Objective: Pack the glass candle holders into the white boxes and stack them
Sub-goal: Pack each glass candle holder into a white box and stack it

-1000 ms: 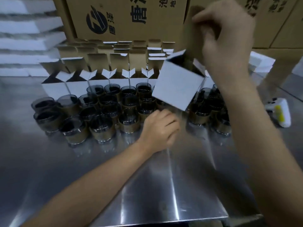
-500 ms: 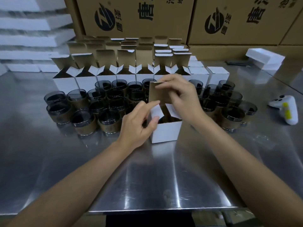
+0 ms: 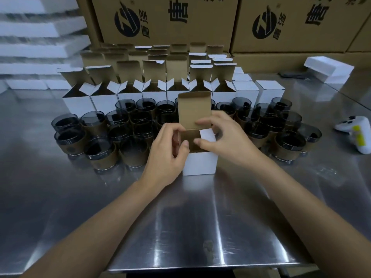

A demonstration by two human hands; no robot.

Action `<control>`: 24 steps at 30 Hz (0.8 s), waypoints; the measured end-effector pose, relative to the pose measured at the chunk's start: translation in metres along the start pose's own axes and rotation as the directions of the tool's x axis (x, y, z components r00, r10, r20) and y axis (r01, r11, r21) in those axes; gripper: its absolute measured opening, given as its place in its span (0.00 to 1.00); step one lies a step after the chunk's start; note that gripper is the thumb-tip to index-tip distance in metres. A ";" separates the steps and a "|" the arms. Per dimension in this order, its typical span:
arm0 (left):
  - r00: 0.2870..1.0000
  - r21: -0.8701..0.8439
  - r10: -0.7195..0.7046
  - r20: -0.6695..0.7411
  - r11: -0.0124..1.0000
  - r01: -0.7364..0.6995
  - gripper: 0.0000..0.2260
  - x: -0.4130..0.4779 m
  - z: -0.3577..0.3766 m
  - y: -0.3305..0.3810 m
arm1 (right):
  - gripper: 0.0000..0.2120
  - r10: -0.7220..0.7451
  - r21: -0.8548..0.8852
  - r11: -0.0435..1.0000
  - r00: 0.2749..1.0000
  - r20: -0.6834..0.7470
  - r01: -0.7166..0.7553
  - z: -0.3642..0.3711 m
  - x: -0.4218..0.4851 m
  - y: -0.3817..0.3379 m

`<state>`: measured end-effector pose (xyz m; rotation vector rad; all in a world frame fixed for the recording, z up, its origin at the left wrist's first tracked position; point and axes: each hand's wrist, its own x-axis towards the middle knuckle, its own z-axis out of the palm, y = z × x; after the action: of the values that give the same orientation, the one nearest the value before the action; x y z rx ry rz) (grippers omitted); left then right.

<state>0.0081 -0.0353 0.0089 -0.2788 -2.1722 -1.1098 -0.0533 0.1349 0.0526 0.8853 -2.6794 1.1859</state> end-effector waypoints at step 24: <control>0.885 0.242 -0.423 0.197 0.895 0.374 0.30 -0.003 -0.006 0.011 | 0.22 0.200 -0.023 0.972 0.873 -0.446 -0.234 0.021 -0.008 0.032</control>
<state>0.0183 -0.0332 0.0163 0.1421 -2.6222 -1.1090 -0.0608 0.1404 0.0149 0.2568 -2.4648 1.1453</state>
